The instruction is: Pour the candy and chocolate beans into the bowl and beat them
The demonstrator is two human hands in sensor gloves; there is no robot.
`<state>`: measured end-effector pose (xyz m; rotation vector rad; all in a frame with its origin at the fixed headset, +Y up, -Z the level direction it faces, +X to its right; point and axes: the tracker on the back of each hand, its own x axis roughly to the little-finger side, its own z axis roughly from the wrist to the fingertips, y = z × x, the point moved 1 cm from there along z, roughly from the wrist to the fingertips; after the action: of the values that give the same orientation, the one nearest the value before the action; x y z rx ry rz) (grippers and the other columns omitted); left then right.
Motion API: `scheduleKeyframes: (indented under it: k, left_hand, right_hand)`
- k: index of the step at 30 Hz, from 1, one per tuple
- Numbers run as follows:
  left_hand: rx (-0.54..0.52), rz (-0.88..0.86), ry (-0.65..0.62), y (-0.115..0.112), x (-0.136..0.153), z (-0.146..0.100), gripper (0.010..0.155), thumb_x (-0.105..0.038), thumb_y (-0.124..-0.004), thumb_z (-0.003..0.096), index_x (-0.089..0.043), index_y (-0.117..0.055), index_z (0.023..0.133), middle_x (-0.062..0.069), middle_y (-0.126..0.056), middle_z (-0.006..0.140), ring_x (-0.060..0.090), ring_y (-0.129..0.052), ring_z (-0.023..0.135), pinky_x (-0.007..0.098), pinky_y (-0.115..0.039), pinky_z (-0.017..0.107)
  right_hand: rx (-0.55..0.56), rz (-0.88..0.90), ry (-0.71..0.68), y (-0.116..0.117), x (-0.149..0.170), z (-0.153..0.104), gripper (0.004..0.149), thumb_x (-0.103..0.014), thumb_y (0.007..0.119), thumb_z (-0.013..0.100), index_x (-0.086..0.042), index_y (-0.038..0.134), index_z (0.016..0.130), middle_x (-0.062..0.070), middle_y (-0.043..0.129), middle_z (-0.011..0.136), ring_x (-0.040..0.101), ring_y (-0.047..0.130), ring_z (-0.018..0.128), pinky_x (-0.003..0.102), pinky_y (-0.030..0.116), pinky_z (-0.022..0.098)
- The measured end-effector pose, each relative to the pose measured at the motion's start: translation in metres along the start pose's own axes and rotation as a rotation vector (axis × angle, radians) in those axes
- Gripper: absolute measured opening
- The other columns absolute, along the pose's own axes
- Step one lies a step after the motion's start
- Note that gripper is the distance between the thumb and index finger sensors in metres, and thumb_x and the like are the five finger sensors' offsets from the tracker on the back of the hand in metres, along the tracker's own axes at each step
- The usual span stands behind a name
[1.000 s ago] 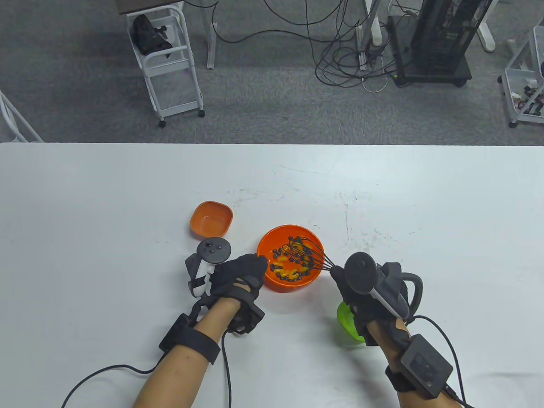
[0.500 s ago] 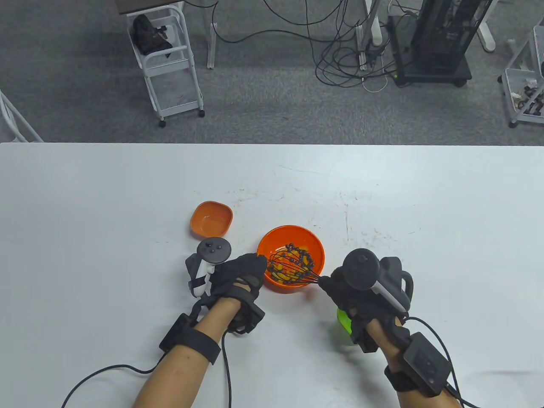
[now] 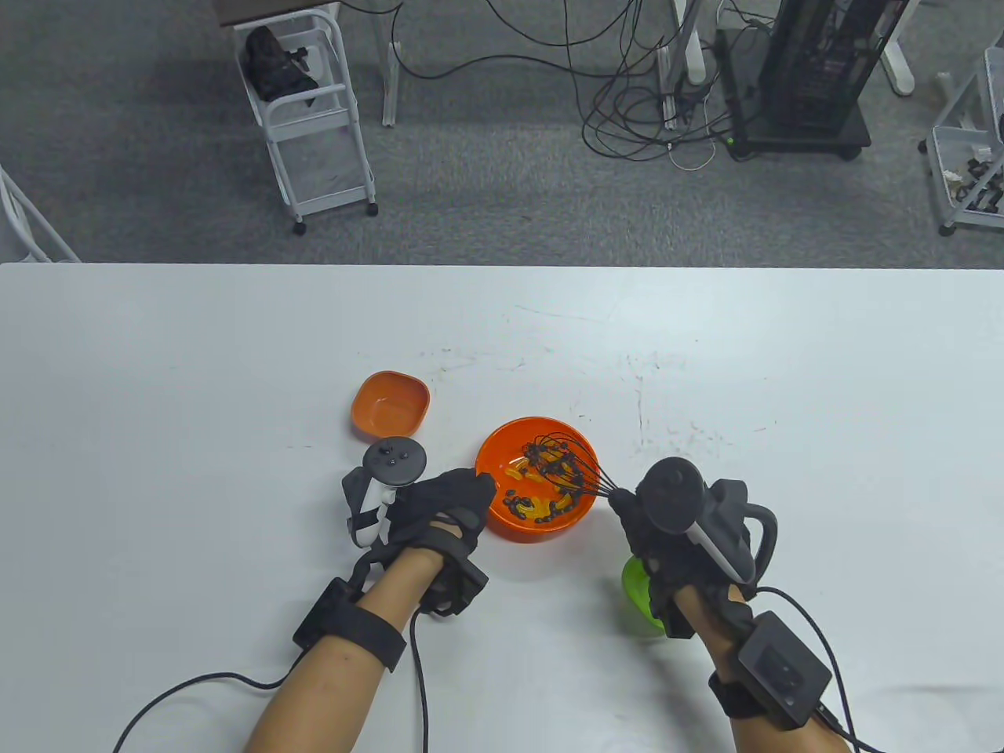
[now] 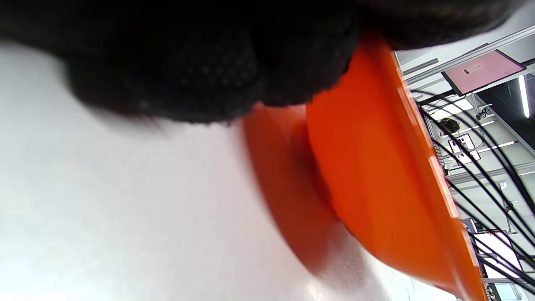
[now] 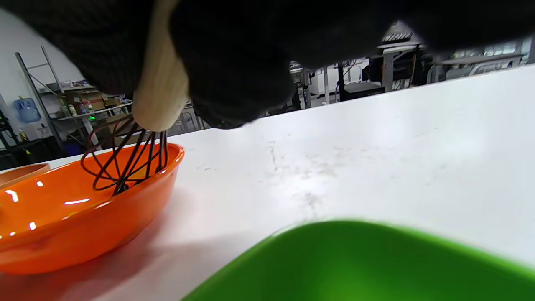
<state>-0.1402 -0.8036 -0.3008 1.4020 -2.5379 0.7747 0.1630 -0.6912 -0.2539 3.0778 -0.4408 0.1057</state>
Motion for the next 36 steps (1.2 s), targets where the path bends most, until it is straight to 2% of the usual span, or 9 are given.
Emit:
scheduleKeyframes:
  k: [5,7,10,14,16,20,27,33,36]
  left_hand:
    - [-0.011,0.007,0.006,0.000,0.000,0.000,0.048,-0.064,-0.070,0.0474,-0.022,-0.087,0.063,-0.009,-0.100,0.041,0.018,-0.101,0.027,0.034,-0.089,0.014]
    - [-0.010,0.002,0.008,0.000,0.000,0.000,0.048,-0.064,-0.069,0.0477,-0.023,-0.086,0.063,-0.009,-0.100,0.042,0.018,-0.101,0.027,0.034,-0.089,0.015]
    - [-0.017,0.004,0.012,0.000,0.000,0.000,0.047,-0.064,-0.068,0.0478,-0.024,-0.086,0.064,-0.010,-0.100,0.042,0.017,-0.101,0.028,0.033,-0.089,0.015]
    - [-0.021,0.006,0.014,0.000,0.001,0.000,0.048,-0.064,-0.068,0.0477,-0.023,-0.086,0.063,-0.009,-0.100,0.042,0.017,-0.101,0.027,0.033,-0.089,0.015]
    - [-0.018,0.007,0.012,0.000,0.000,0.000,0.048,-0.064,-0.068,0.0477,-0.023,-0.086,0.063,-0.009,-0.100,0.042,0.018,-0.101,0.027,0.034,-0.089,0.015]
    - [-0.011,0.015,-0.001,-0.002,-0.001,-0.001,0.048,-0.064,-0.069,0.0474,-0.022,-0.086,0.063,-0.008,-0.100,0.041,0.019,-0.101,0.027,0.034,-0.088,0.014]
    - [-0.005,0.019,-0.006,-0.002,-0.001,0.000,0.048,-0.063,-0.070,0.0473,-0.022,-0.087,0.062,-0.008,-0.100,0.041,0.019,-0.101,0.027,0.035,-0.088,0.014]
    - [-0.002,0.013,-0.005,-0.002,-0.001,0.000,0.048,-0.063,-0.070,0.0474,-0.022,-0.087,0.062,-0.008,-0.100,0.041,0.019,-0.101,0.026,0.035,-0.088,0.014]
    - [-0.001,0.009,-0.002,-0.003,-0.001,0.000,0.047,-0.064,-0.070,0.0474,-0.022,-0.087,0.062,-0.008,-0.100,0.041,0.019,-0.102,0.026,0.035,-0.089,0.014]
  right_hand:
    - [-0.068,0.125,-0.042,0.018,-0.005,0.001,0.058,-0.057,0.077,0.046,-0.010,0.095,0.075,0.001,0.101,0.033,0.019,0.090,0.001,0.041,0.089,0.002]
    - [-0.070,0.094,-0.072,0.014,-0.010,-0.001,0.057,-0.057,0.078,0.046,-0.011,0.095,0.075,0.001,0.101,0.033,0.019,0.090,0.001,0.041,0.089,0.002]
    - [-0.136,0.086,-0.110,0.007,-0.013,-0.006,0.057,-0.057,0.080,0.046,-0.011,0.096,0.075,0.001,0.102,0.033,0.020,0.090,0.001,0.041,0.088,0.002]
    - [-0.168,-0.001,-0.102,-0.011,-0.012,-0.010,0.055,-0.057,0.083,0.045,-0.012,0.098,0.075,0.002,0.102,0.033,0.021,0.090,0.001,0.042,0.089,0.003]
    - [-0.120,-0.055,-0.081,-0.020,-0.010,-0.012,0.055,-0.057,0.085,0.044,-0.013,0.098,0.074,0.003,0.103,0.033,0.022,0.090,0.002,0.042,0.089,0.004]
    - [-0.016,-0.137,-0.036,-0.022,-0.011,-0.014,0.055,-0.057,0.086,0.044,-0.012,0.099,0.073,0.003,0.103,0.033,0.022,0.090,0.001,0.042,0.088,0.004]
    - [0.009,-0.120,0.001,-0.012,-0.006,-0.005,0.057,-0.058,0.082,0.045,-0.011,0.097,0.074,0.001,0.102,0.033,0.020,0.089,0.001,0.041,0.089,0.003]
    - [0.046,-0.075,-0.027,0.003,-0.005,-0.001,0.058,-0.059,0.078,0.045,-0.012,0.096,0.073,0.000,0.101,0.032,0.019,0.090,0.001,0.040,0.089,0.002]
    - [-0.002,0.033,-0.044,0.009,-0.004,0.000,0.058,-0.059,0.078,0.045,-0.011,0.096,0.073,0.000,0.101,0.032,0.019,0.090,0.000,0.040,0.089,0.002]
